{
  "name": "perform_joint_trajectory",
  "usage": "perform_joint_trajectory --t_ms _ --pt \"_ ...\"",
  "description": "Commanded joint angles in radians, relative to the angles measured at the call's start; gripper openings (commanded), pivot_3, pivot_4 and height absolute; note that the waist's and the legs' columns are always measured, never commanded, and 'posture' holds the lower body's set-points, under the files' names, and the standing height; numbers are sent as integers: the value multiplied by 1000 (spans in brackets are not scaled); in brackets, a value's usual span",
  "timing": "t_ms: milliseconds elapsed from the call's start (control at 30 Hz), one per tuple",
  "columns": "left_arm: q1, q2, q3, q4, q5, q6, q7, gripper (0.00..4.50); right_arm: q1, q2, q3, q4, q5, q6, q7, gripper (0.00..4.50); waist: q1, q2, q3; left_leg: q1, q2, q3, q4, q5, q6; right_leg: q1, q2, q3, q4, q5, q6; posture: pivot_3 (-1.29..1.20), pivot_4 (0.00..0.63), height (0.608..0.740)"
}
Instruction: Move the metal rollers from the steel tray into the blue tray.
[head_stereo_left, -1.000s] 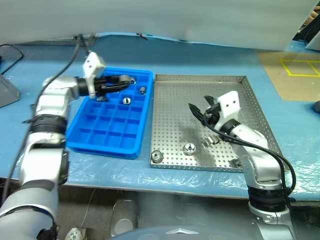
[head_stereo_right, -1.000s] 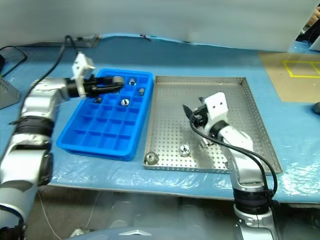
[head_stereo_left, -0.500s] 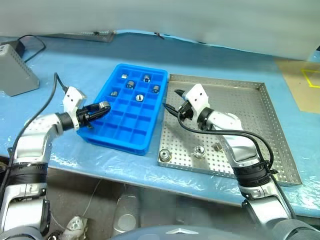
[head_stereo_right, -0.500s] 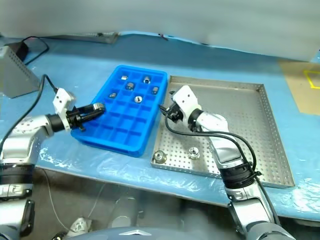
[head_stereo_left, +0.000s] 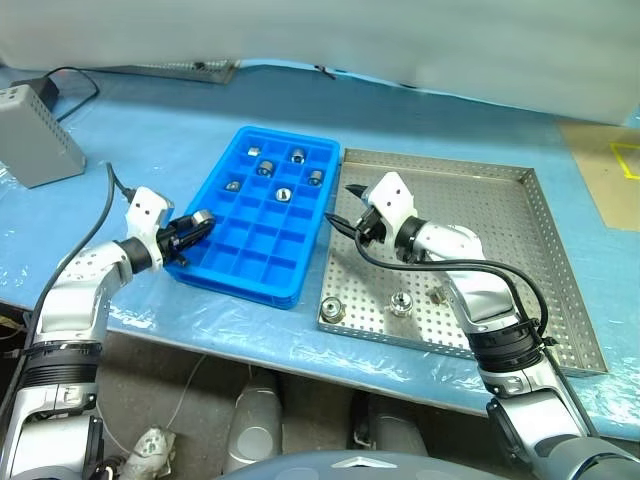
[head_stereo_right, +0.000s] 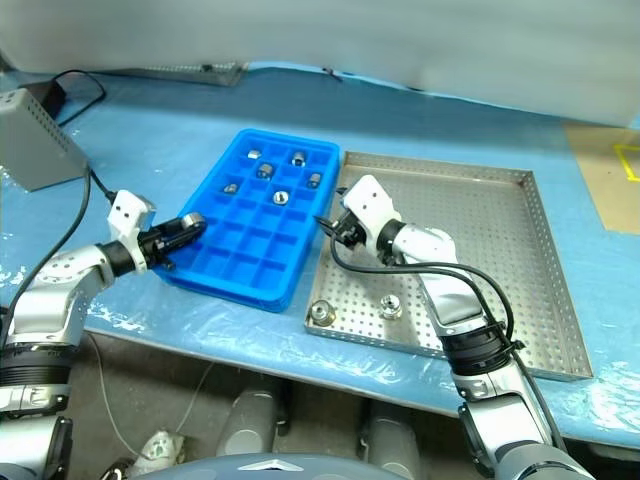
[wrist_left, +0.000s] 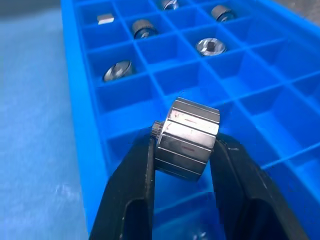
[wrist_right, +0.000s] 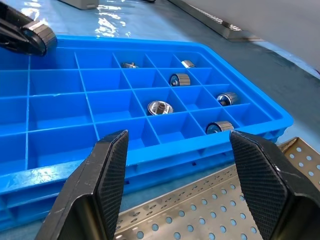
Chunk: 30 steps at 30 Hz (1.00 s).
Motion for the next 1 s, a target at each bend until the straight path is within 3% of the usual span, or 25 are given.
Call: perform_joint_trajectory --t_ms 33,200,400,667,867,1000 --pt "-9 20 10 -4 6 -32 7 1231 -11 -4 -3 -9 -7 -29 1 3338 1 0 0 0 0 0 0 0 0 0 0 0 0 0 0 325 150 740" --pt "-36 11 -7 50 47 -78 46 1231 -4 -5 0 -5 -25 -37 -2 3338 0 0 0 1 0 0 0 0 0 0 0 0 1 0 0 319 150 740" --pt "-79 12 -19 107 60 -111 63 3151 4 2 -4 -7 -32 -35 -11 3380 -2 0 0 2 1 0 0 1 -1 0 0 0 2 0 0 303 150 740" --pt "-165 17 -12 49 -30 -40 -13 3151 24 -9 -23 -28 -33 -26 -20 3380 -1 0 0 0 0 0 2 1 -1 0 0 0 2 0 0 280 150 740" --pt "-306 2 -47 -24 -178 98 -160 3151 49 -47 -164 -123 87 96 -5 3380 1 0 0 0 0 0 4 1 -1 1 0 0 3 0 0 251 150 740" --pt "-434 -90 -153 35 -174 94 -251 3151 95 -119 -282 -210 170 186 9 3380 5 0 -1 1 0 0 4 1 0 2 -1 0 3 0 0 141 150 740"
